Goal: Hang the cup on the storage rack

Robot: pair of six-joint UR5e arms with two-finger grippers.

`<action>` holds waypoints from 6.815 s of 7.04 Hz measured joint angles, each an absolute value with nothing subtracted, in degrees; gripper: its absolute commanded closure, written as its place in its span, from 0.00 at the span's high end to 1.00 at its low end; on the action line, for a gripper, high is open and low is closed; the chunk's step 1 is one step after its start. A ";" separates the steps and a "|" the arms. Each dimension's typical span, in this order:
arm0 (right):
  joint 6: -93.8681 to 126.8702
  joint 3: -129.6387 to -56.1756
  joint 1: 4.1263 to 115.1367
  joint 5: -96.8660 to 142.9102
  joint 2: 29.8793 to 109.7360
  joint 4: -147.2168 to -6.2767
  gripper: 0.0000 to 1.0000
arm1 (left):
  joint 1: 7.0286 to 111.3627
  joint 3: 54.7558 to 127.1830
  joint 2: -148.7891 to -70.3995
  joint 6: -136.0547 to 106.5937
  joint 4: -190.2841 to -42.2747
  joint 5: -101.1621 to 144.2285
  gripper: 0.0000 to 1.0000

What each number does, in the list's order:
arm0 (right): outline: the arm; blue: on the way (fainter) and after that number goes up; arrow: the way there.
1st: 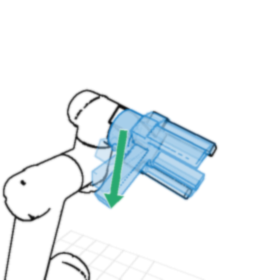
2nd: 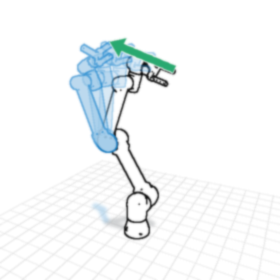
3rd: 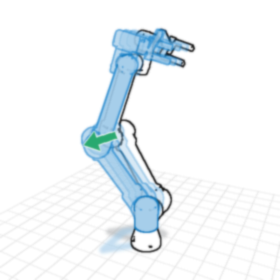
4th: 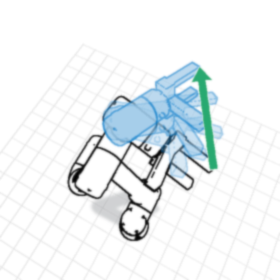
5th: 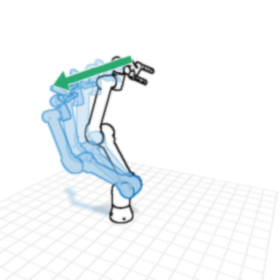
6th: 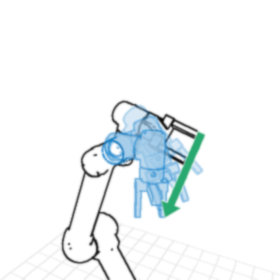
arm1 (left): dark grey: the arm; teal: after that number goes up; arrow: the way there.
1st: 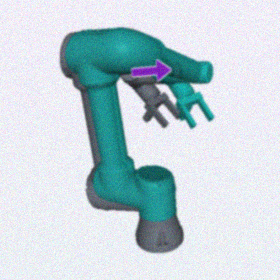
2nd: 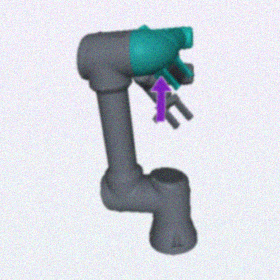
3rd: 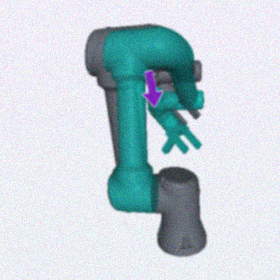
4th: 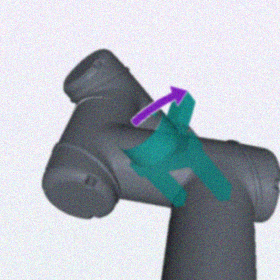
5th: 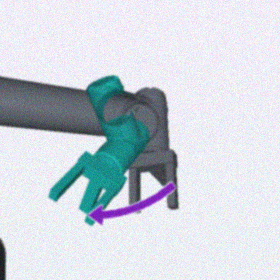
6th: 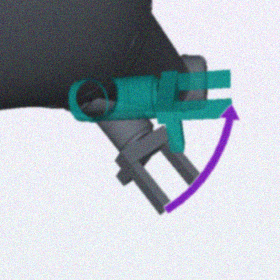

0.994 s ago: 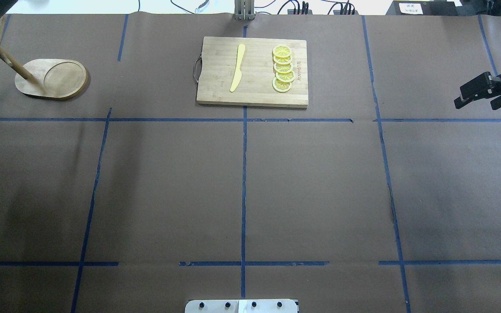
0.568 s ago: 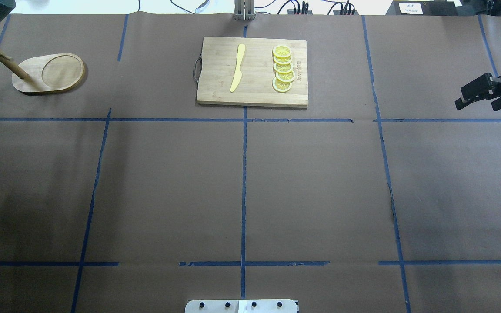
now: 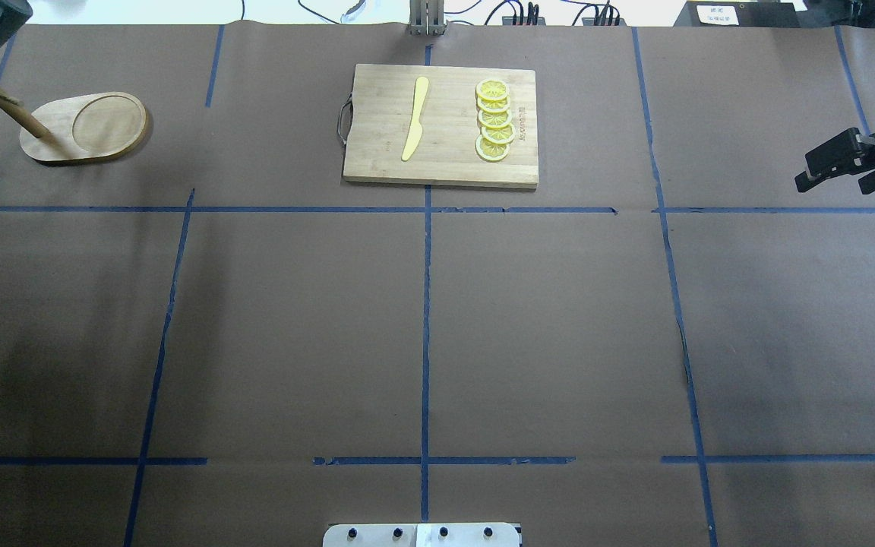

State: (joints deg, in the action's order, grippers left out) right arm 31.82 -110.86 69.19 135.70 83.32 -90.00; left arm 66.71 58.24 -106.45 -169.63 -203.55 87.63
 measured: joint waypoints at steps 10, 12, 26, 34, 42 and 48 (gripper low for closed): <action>31.73 -111.44 69.26 135.56 84.80 -90.00 1.00 | 65.60 74.53 -97.47 -79.92 -190.91 108.33 1.00; 31.71 -111.47 69.26 135.53 84.95 -90.00 1.00 | 67.82 75.85 -94.51 -59.00 -182.40 111.29 1.00; 14.47 -107.84 77.70 135.23 94.92 -89.35 1.00 | 87.46 89.33 -90.87 2.03 -107.64 140.43 1.00; 11.02 -102.24 86.36 135.69 96.96 -89.53 1.00 | 87.35 95.12 -85.00 5.59 -98.94 135.23 1.00; 7.05 -99.34 87.13 135.19 97.56 -90.09 1.00 | 85.65 89.62 -84.02 5.21 -108.00 135.23 1.00; 7.20 -98.62 87.01 135.56 98.11 -89.52 1.00 | 83.71 93.16 -85.23 5.65 -94.31 135.68 1.00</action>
